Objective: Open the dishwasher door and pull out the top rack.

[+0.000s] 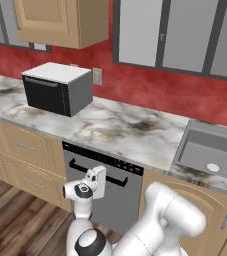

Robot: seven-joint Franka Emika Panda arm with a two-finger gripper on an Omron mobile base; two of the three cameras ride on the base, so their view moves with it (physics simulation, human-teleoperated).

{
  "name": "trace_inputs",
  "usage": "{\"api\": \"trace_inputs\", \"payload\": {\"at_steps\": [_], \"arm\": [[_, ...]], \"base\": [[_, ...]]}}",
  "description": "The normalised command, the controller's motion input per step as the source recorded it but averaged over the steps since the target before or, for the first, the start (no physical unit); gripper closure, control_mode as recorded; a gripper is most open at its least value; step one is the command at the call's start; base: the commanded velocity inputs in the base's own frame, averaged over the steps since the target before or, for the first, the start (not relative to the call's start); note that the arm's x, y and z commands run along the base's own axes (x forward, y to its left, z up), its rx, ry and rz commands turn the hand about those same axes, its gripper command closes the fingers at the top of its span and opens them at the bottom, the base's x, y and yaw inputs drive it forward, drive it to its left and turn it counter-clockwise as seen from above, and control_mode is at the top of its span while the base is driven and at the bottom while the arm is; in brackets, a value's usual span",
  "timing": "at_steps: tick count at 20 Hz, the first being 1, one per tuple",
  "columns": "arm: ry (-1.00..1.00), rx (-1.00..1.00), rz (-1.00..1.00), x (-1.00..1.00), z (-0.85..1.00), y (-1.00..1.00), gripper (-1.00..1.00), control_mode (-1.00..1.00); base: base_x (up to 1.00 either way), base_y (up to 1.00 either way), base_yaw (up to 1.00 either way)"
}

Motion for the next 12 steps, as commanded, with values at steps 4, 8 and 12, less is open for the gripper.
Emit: {"api": "trace_inputs", "payload": {"at_steps": [4,8,12], "arm": [[-0.01,0.00,0.00,0.18,-0.28,-0.09,-1.00,-1.00],[-0.02,0.00,0.00,0.21,-0.28,-0.08,-1.00,-1.00],[-0.04,-0.01,0.00,0.24,-0.30,-0.06,-1.00,-1.00]], "base": [[0.00,0.00,0.00],[0.00,0.00,0.00],[0.00,0.00,0.00]]}}
